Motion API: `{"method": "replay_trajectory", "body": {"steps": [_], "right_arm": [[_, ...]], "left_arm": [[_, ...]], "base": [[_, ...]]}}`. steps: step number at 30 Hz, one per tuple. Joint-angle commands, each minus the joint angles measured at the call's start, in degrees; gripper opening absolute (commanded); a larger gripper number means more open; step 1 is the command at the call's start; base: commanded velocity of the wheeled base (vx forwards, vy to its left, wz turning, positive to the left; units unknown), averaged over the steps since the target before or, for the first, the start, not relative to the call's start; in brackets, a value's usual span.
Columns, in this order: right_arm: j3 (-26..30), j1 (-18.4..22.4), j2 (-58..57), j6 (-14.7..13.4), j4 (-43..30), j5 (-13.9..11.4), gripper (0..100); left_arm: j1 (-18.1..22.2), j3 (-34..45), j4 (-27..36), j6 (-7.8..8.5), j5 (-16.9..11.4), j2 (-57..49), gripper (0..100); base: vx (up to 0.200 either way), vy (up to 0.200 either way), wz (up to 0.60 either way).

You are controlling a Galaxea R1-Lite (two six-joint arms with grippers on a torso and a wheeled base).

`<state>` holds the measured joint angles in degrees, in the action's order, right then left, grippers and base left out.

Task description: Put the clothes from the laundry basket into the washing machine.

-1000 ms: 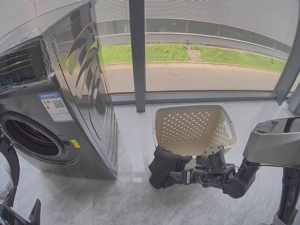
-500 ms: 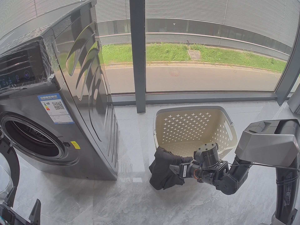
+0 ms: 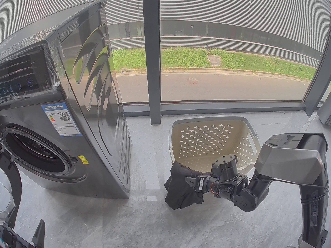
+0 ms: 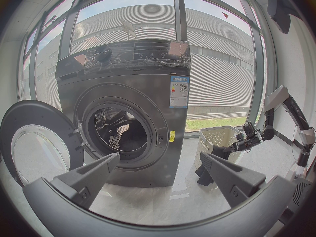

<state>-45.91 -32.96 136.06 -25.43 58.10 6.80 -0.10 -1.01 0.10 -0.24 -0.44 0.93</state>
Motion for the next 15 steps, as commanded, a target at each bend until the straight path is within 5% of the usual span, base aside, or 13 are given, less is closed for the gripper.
{"method": "replay_trajectory", "body": {"steps": [1,15], "right_arm": [[-0.76,0.09,0.43,-0.59,0.17,0.05,0],[0.82,-0.52,-2.03,-0.94,0.87,-0.03,0]], "left_arm": [[0.01,1.01,-0.01,-0.02,0.0,-0.93,100],[0.01,1.01,0.08,-0.02,0.09,-0.93,100]], "base": [[0.0,0.0,0.0],[0.0,0.0,0.0]]}}
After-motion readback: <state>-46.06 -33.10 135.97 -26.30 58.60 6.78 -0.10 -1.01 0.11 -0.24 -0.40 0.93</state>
